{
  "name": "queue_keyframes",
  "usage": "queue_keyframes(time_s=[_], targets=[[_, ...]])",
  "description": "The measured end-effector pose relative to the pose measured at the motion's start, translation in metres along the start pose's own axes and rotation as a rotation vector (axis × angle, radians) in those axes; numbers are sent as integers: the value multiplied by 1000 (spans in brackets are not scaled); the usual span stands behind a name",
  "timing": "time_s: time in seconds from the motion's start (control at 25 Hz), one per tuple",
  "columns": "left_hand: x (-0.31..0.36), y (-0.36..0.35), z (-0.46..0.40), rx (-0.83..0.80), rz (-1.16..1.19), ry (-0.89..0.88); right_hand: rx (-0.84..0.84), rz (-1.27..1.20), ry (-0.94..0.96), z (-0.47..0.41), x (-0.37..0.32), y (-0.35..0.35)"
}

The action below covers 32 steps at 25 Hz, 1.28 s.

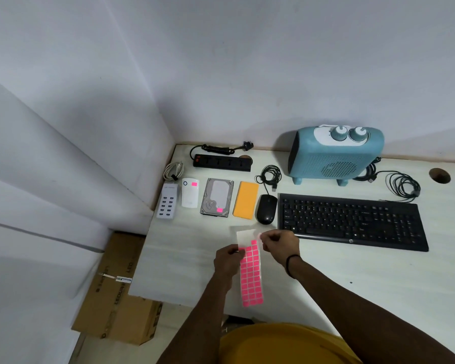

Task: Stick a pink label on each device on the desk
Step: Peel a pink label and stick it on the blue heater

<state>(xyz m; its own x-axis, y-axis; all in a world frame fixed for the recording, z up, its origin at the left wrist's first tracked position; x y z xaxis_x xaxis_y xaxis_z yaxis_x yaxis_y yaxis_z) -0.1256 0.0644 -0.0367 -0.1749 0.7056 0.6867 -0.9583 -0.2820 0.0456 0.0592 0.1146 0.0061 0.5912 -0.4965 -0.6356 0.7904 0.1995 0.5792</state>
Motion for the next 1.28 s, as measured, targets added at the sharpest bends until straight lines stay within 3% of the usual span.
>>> queue_keyframes(time_s=[0.2,0.36,0.44,0.56,0.64,0.92,1.12,1.2,1.28], targets=[[-13,21,-7,76,-223,34,-90,-264,-145,0,16,-9],[4,25,0,158,-502,-99,-215,-479,-184,3,10,-14],[19,11,9,111,-321,-113,-252,-540,-173,3,3,-12],[43,-27,22,-104,177,16,-260,-582,-127,-2,-12,-1],[64,-50,27,-200,321,42,-256,-578,-74,-8,-21,14],[118,-105,25,-282,379,-63,-166,-622,47,-27,-44,80],[157,-141,18,-330,418,-85,-204,-704,70,-38,-56,133],[182,-153,11,-319,411,-131,-48,-599,80,-50,-60,174],[215,-167,6,-289,390,-190,246,-370,35,-71,-58,227]])
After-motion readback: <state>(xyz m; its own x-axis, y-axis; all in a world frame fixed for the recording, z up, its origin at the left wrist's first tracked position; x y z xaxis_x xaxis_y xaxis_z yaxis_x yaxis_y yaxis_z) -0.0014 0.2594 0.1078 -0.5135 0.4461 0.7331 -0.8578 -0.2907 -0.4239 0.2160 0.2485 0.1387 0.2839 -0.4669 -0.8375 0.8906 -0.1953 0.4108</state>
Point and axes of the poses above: each hand's wrist, its own z-axis away from the middle knuckle, its own y-axis out of the back of the hand, x = y × z, the point moved 6 cm from there along -z, towards the middle knuckle, and after that the axes turned 15 degrees about z, right-handed, at the moved point
